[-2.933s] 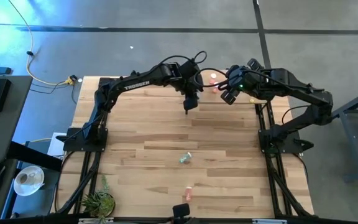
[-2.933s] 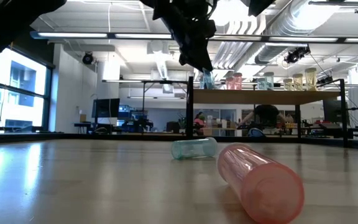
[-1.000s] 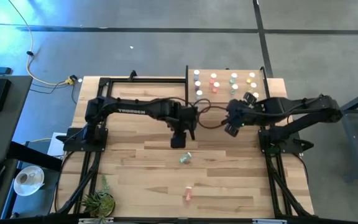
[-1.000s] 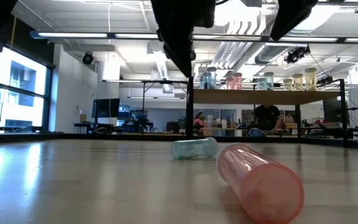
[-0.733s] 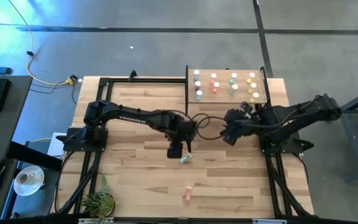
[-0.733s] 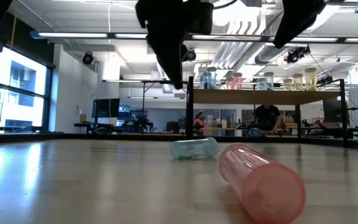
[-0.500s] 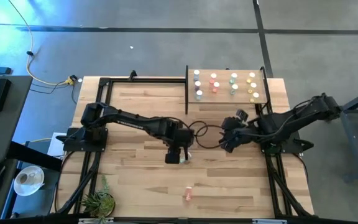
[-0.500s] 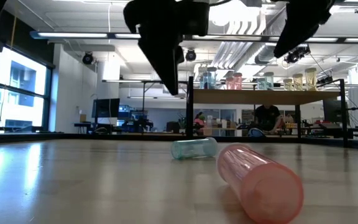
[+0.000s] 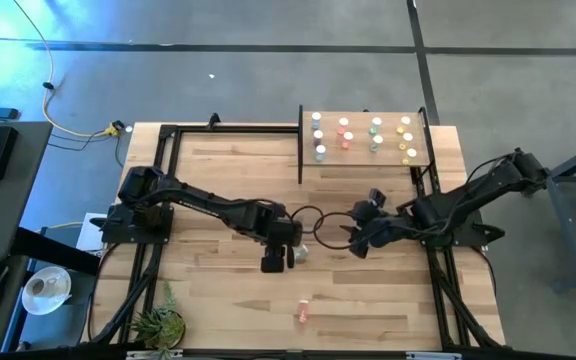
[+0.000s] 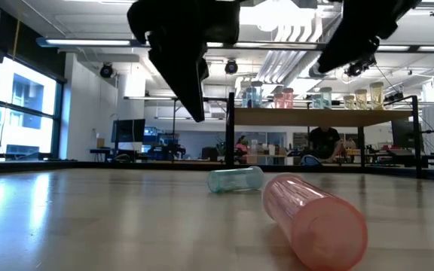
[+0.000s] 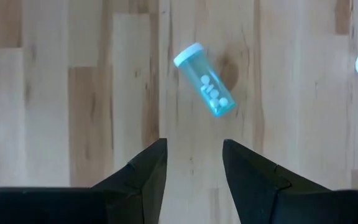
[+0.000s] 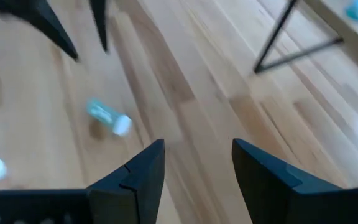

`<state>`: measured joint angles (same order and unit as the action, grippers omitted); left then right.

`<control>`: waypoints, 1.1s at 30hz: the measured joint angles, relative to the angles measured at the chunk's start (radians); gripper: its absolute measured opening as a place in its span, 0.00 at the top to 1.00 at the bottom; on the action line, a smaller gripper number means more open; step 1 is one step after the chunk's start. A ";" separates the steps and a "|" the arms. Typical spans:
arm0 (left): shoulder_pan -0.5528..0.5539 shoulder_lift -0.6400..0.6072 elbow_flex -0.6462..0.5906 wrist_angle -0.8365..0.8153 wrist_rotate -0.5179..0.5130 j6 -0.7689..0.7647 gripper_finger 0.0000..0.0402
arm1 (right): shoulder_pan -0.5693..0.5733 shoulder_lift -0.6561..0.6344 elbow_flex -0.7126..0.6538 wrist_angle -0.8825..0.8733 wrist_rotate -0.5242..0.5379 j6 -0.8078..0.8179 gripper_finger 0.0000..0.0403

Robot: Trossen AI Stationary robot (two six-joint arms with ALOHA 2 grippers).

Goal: Pick and place medicine bottles onto shelf by color
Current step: Put the green pill bottle on the shelf aligned with the green pill bottle

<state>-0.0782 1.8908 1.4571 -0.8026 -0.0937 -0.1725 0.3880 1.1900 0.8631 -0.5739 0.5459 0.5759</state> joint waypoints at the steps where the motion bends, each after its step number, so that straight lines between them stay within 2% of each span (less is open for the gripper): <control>1: -0.003 0.000 -0.010 0.015 0.000 -0.001 0.64 | 0.001 0.000 -0.001 0.027 0.000 -0.014 0.56; 7: -0.012 0.001 -0.022 0.016 0.001 -0.049 0.64 | 0.001 0.000 -0.001 0.147 -0.002 -0.098 0.56; 15: -0.015 0.001 -0.022 0.022 0.005 -0.088 0.62 | 0.001 0.000 -0.001 0.153 -0.003 -0.111 0.56; 20: -0.016 0.005 -0.022 0.075 0.004 -0.102 0.55 | -0.001 0.000 -0.001 0.150 -0.005 -0.114 0.56; 26: -0.017 0.047 -0.020 0.164 0.056 -0.167 0.45 | -0.001 0.000 -0.001 0.135 -0.005 -0.140 0.56; 33: -0.019 0.086 -0.018 0.219 0.056 -0.218 0.44 | -0.001 0.000 -0.001 0.128 -0.005 -0.155 0.56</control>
<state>-0.0967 1.9769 1.4387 -0.5839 -0.0378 -0.3908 0.3870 1.1896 0.8619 -0.4463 0.5411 0.4210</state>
